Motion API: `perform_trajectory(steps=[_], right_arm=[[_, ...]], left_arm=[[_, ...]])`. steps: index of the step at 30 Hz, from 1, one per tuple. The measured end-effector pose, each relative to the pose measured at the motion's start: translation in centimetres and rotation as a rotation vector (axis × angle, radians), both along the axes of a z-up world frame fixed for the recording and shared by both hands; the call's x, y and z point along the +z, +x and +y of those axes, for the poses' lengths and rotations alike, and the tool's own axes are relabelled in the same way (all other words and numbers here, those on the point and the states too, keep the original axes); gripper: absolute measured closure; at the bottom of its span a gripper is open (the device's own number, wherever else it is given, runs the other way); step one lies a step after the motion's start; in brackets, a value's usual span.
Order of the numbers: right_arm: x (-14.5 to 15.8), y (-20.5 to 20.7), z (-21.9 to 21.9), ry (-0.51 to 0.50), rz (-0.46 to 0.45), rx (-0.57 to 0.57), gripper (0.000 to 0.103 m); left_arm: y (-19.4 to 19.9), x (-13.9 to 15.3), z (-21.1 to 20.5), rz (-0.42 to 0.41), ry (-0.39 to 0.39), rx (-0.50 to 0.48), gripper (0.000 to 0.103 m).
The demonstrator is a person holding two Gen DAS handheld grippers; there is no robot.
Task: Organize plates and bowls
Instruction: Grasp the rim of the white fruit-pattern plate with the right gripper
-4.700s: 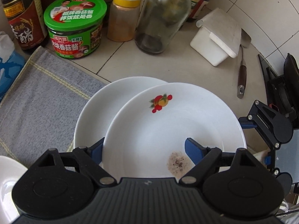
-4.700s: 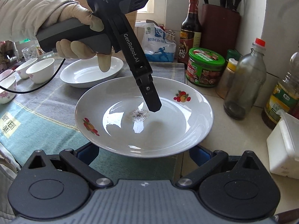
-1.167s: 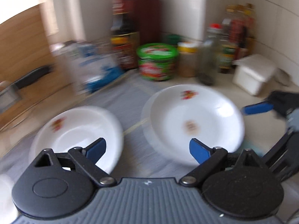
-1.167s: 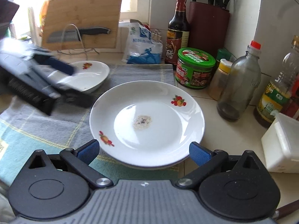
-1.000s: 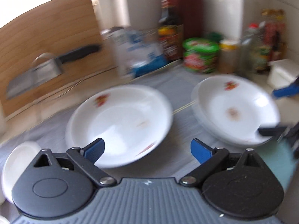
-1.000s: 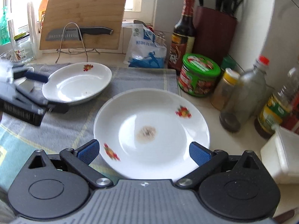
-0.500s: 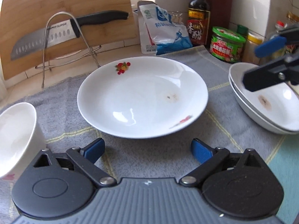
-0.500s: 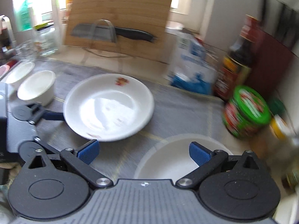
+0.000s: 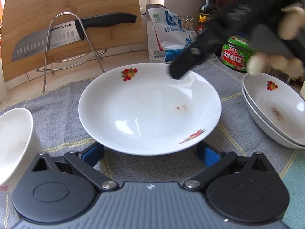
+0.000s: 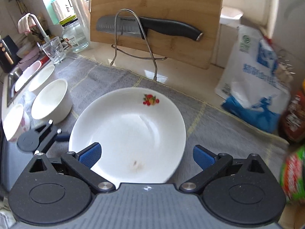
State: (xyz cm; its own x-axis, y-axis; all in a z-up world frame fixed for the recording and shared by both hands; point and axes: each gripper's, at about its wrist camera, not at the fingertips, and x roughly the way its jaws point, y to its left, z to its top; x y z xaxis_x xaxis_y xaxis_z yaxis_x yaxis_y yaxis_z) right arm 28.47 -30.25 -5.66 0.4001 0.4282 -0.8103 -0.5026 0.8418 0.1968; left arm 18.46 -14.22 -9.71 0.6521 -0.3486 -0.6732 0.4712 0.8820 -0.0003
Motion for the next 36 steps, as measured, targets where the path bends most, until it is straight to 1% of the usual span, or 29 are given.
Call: perform_trajectory(steps=[6, 12, 19, 23, 26, 29, 36], right_arm=[[-1.6, 4.3, 0.9, 0.011, 0.076, 0.069, 0.0], [-3.2, 6.4, 1.7, 0.04, 0.175, 0.146, 0.0], [-3.2, 7.6, 2.0, 0.067, 0.23, 0.196, 0.0], [-3.1, 8.2, 2.2, 0.066, 0.267, 0.218, 0.0], [-3.0, 8.2, 2.4, 0.063, 0.293, 0.24, 0.003], [-2.9, 8.5, 2.2, 0.06, 0.307, 0.24, 0.007], [-3.0, 9.0, 1.4, 0.12, 0.335, 0.223, 0.006]], left_arm=[[-0.2, -0.1, 0.0, -0.01, -0.006, 0.005, 0.0], [-0.2, 0.0, 0.0, -0.016, -0.009, 0.001, 0.0], [-0.4, -0.1, 0.0, -0.02, -0.01, -0.004, 0.0], [-0.3, 0.0, 0.0, -0.019, -0.004, -0.012, 0.0], [-0.3, 0.0, -0.1, -0.022, 0.001, -0.015, 0.0], [-0.3, 0.1, -0.2, -0.027, 0.007, -0.024, 0.0], [-0.2, 0.2, -0.1, -0.025, 0.003, -0.02, 0.004]])
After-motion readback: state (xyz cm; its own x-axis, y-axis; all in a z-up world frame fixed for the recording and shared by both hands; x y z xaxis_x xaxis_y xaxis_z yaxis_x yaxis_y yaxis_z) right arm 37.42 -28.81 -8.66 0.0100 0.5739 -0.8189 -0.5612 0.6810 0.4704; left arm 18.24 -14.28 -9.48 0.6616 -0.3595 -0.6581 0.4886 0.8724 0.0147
